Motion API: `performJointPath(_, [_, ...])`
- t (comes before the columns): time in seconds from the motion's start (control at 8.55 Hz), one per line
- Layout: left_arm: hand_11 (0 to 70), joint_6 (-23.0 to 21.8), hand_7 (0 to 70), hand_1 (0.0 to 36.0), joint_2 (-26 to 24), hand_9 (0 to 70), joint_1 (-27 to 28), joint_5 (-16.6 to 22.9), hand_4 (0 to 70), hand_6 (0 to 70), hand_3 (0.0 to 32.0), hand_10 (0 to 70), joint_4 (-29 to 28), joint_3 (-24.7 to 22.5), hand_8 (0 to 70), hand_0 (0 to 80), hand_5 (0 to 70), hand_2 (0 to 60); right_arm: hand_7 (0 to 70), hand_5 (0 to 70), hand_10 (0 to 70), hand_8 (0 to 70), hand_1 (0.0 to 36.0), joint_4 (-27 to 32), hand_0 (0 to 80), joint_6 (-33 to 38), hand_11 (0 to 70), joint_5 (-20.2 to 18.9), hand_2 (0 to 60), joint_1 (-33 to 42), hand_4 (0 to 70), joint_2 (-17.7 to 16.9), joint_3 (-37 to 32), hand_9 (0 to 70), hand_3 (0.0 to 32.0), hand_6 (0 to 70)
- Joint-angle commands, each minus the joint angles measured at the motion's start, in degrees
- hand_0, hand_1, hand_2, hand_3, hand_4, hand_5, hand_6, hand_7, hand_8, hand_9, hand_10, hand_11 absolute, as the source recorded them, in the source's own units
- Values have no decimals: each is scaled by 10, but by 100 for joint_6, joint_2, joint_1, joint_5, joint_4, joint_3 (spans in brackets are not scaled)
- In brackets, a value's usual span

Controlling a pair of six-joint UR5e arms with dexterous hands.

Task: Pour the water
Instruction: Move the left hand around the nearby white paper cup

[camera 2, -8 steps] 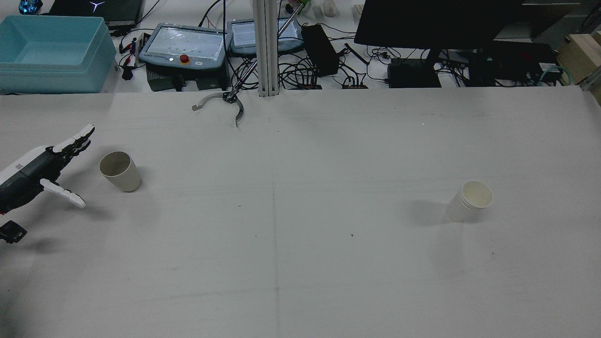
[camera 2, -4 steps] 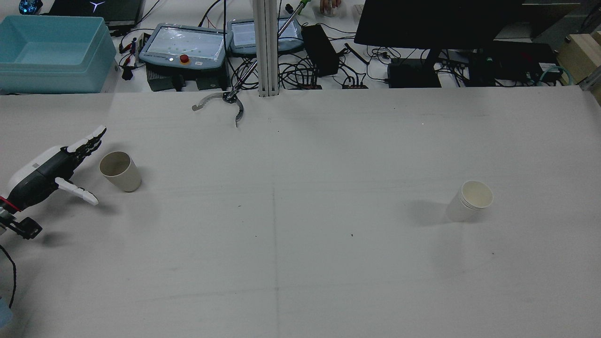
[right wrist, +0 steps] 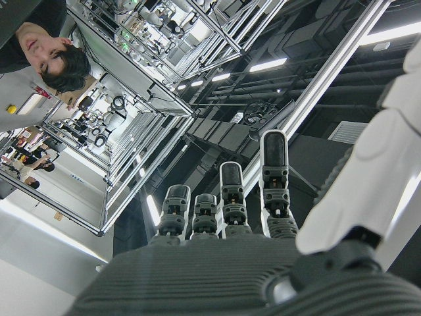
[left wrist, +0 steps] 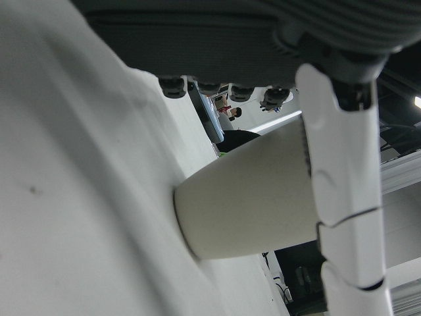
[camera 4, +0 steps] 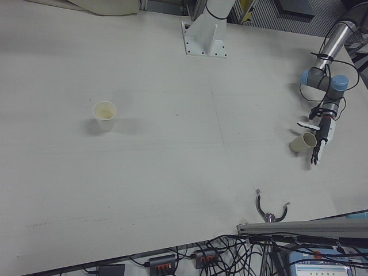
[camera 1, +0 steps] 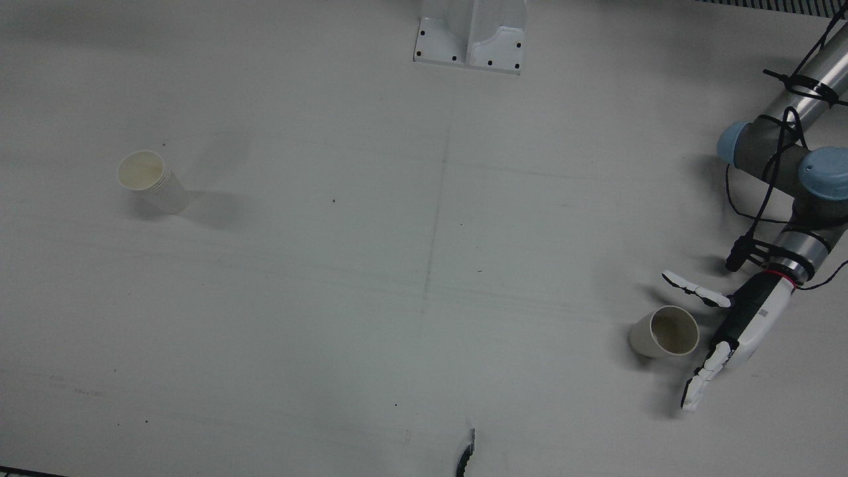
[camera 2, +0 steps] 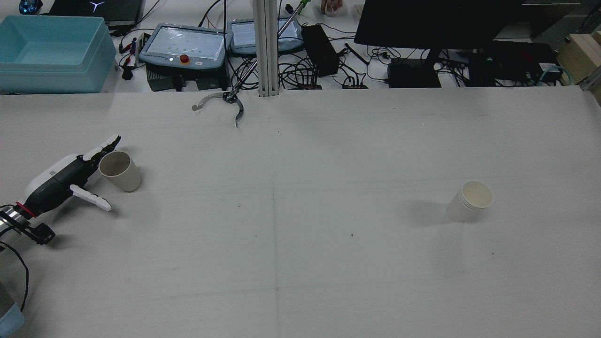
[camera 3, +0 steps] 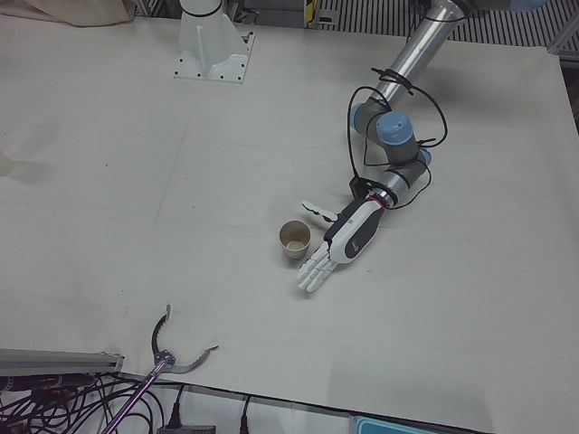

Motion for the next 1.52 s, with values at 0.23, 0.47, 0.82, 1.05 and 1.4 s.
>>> performJointPath(0.23, [55,-8,46,206,-424,7,38,0,51,0,64,20,59,279,0,560,0,23,263,341,112,76,56,3,457,3,171,-14,0,-13,142,0,-5,143,0,146])
performJointPath(0.47, [53,-17,46,214,-425,6,30,18,42,0,70,19,68,279,0,556,0,53,258,336,110,74,56,3,457,-5,169,-14,0,-22,140,0,-14,139,0,143])
performJointPath(0.82, [58,-26,50,196,-460,9,30,105,57,0,94,22,94,262,0,561,0,10,252,334,114,76,55,3,455,-14,173,-14,0,-22,138,-9,-14,142,0,142])
performJointPath(1.05, [58,-34,55,200,-460,9,30,114,50,0,78,24,86,253,0,549,55,41,252,329,114,76,55,3,455,-5,173,-14,0,-22,137,-9,-32,142,0,142])
performJointPath(1.4, [65,-34,63,183,-460,2,21,106,169,1,0,30,147,244,0,544,215,56,244,324,113,75,55,3,455,-5,173,-14,0,-22,135,-9,-49,140,0,138])
